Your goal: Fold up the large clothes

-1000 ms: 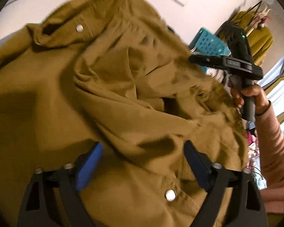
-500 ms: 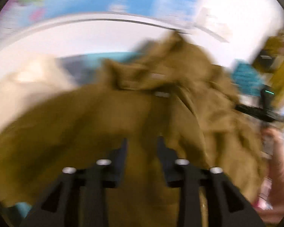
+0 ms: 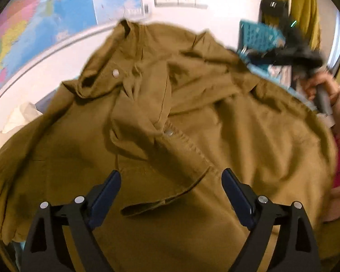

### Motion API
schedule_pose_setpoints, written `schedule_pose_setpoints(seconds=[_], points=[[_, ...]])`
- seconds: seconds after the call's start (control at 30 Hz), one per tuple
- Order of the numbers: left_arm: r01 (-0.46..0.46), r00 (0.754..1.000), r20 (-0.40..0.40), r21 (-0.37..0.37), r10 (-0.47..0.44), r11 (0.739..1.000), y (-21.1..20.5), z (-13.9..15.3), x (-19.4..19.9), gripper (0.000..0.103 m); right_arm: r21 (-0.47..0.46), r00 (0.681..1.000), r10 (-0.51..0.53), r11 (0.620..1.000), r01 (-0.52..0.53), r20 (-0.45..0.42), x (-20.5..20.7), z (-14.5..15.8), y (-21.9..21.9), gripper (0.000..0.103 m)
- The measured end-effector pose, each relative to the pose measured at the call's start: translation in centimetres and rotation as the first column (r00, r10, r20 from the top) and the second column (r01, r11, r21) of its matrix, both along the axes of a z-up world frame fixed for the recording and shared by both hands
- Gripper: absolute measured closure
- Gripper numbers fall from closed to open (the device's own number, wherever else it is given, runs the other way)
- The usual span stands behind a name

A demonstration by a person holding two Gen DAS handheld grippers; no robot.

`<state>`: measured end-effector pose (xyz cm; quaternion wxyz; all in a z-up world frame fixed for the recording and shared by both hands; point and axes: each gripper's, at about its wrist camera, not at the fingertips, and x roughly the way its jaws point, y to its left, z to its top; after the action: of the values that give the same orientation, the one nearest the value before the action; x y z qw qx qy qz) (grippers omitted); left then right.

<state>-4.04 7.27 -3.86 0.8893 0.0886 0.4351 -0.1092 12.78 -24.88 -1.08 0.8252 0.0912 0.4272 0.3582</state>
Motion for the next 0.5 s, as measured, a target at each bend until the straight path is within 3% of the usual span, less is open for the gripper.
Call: schedule_pose_setpoints(seconds=[0.03,0.07,0.1,0.17,0.2,0.23,0.3,0.37,0.4,0.43,0.5], points=[[-0.016,1.000,-0.017,0.010,0.016,1.000,0.2,-0.5,0.4,0.019,-0.005,1.000,0.009,1.000,-0.009,0.005,-0.2,0.2,0.1,0.050],[-0.045,0.997,-0.063,-0.003,0.045,0.999,0.6,-1.2,1.4,0.041,-0.012,1.000,0.018,1.000,-0.018,0.011,-0.6,0.2,0.5,0.050],[-0.071,0.992,-0.112,-0.052,0.065,0.996,1.5,-1.5,1.9,0.054,-0.019,0.999,0.028,0.999,-0.028,0.016,-0.9,0.1,1.0,0.050],[-0.121,0.980,-0.186,-0.249,0.075,0.961,4.2,-0.9,2.8,0.102,-0.017,0.999,0.036,0.999,-0.035,0.015,-1.1,-0.1,1.0,0.050],[-0.146,0.975,-0.213,-0.401,0.063,0.905,6.2,0.0,2.9,0.101,-0.016,0.999,0.041,0.999,-0.041,0.017,-1.3,-0.1,0.9,0.050],[-0.174,0.973,-0.218,-0.505,0.071,0.846,8.1,0.9,2.8,0.101,-0.017,0.998,0.052,0.999,-0.051,0.023,-1.6,-0.1,1.2,0.050],[-0.207,0.974,-0.197,-0.607,0.107,0.767,11.0,2.7,2.0,0.101,-0.031,0.997,0.072,0.997,-0.070,0.042,-2.1,0.2,2.0,0.050],[-0.275,0.961,-0.183,-0.657,0.206,0.702,14.8,4.3,1.0,0.101,-0.060,0.994,0.089,0.995,-0.085,0.070,-2.5,0.5,2.9,0.050],[-0.332,0.942,-0.189,-0.646,0.278,0.687,16.7,4.7,0.6,0.101,-0.071,0.992,0.101,0.993,-0.095,0.082,-2.7,0.7,3.4,0.050],[-0.414,0.906,-0.193,-0.589,0.376,0.694,18.3,4.9,0.3,0.100,-0.082,0.989,0.115,0.991,-0.108,0.093,-2.9,0.9,4.0,0.050],[-0.568,0.817,-0.191,-0.425,0.544,0.705,20.0,4.5,0.0,0.088,-0.117,0.984,0.138,0.985,-0.124,0.115,-3.1,1.1,5.1,0.050]])
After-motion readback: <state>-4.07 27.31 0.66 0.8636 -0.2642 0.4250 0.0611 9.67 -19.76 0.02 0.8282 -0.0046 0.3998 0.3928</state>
